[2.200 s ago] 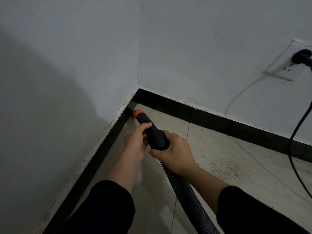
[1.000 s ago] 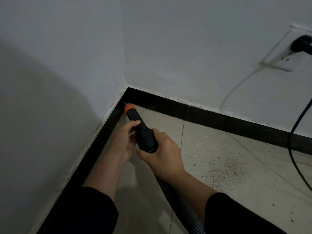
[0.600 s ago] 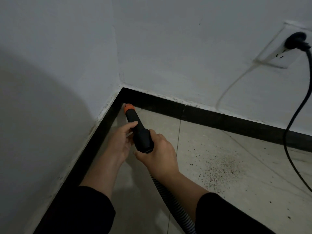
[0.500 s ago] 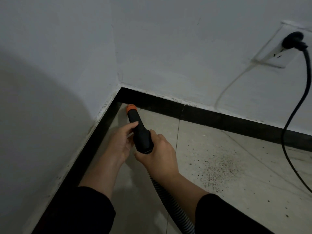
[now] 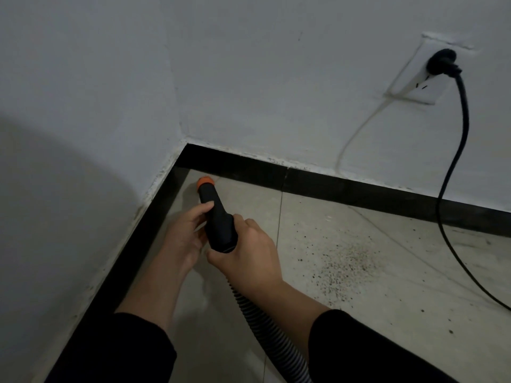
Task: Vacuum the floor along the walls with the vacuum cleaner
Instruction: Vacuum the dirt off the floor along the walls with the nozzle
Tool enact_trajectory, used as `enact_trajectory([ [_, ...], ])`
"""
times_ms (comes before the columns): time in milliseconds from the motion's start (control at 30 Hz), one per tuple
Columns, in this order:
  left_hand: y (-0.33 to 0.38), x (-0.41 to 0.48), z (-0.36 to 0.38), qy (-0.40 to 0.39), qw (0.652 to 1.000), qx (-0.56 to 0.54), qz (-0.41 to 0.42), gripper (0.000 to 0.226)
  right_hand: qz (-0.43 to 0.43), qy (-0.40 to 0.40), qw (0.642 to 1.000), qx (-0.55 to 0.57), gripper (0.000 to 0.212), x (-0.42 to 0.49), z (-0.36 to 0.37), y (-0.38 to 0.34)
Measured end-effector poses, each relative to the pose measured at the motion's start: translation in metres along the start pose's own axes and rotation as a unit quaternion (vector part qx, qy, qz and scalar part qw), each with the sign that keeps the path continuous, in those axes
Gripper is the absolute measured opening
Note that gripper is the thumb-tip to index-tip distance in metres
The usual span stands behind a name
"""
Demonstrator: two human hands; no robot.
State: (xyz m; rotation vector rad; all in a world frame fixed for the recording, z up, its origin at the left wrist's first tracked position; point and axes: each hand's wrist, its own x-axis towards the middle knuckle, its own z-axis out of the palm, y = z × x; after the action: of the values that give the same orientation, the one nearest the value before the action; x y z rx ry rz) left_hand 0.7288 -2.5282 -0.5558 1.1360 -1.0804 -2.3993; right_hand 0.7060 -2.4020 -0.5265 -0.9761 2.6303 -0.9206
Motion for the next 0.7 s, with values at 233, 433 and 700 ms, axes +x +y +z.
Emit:
enact_trajectory([
  [233,-0.005,-0.009,0.002,0.0,1.0,0.001,-0.004,0.038,0.01,-0.015,1.0,-0.013,0.04,-0.007,-0.008,-0.001],
  [433,-0.013,-0.014,0.015,-0.007,1.0,-0.018,-0.024,0.038,0.023,-0.009,0.999,-0.025,0.04,-0.013,-0.017,0.006],
  [700,-0.016,-0.009,0.034,-0.037,0.998,-0.001,-0.058,0.037,0.074,-0.005,0.997,-0.017,0.041,-0.008,-0.025,0.013],
])
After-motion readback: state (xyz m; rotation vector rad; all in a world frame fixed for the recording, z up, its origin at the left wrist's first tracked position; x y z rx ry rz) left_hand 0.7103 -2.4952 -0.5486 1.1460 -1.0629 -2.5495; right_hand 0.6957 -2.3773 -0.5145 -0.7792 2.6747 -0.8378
